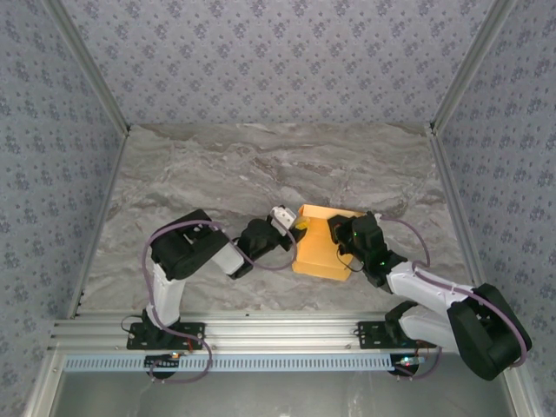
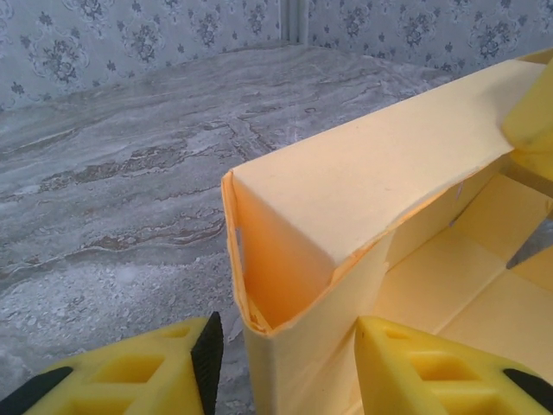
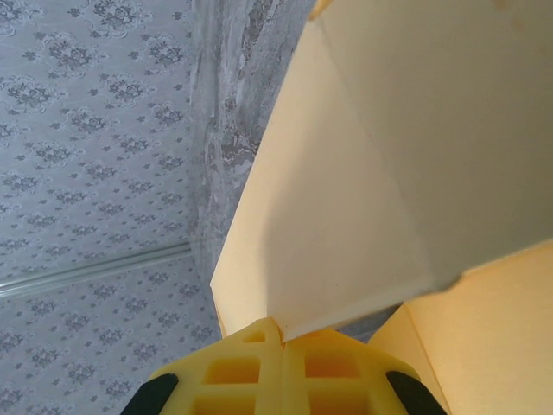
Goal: Fold the paper box
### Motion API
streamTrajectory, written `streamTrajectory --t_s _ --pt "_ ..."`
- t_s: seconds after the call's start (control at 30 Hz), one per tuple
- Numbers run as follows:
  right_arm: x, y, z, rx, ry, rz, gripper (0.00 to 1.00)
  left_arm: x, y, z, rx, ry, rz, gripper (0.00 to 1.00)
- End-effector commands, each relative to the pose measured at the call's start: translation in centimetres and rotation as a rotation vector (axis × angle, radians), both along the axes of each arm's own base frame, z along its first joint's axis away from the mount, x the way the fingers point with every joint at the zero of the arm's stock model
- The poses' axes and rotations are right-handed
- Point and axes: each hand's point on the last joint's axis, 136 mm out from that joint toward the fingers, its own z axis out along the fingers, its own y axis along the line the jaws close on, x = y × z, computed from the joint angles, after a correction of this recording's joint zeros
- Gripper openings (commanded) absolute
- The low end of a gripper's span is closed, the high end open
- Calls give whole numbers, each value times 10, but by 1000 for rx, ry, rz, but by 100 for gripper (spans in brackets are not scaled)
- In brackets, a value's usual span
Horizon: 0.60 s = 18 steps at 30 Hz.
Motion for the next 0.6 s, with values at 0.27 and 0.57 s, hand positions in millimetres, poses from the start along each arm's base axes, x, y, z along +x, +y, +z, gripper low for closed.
streamTrajectory --t_s 0.27,0.57 --pt "-8 0 -18 -57 60 2 0 7 -15 4 11 -45 81 38" --pt "-14 5 -18 -60 76 -23 0 22 -18 17 -17 -86 216 24"
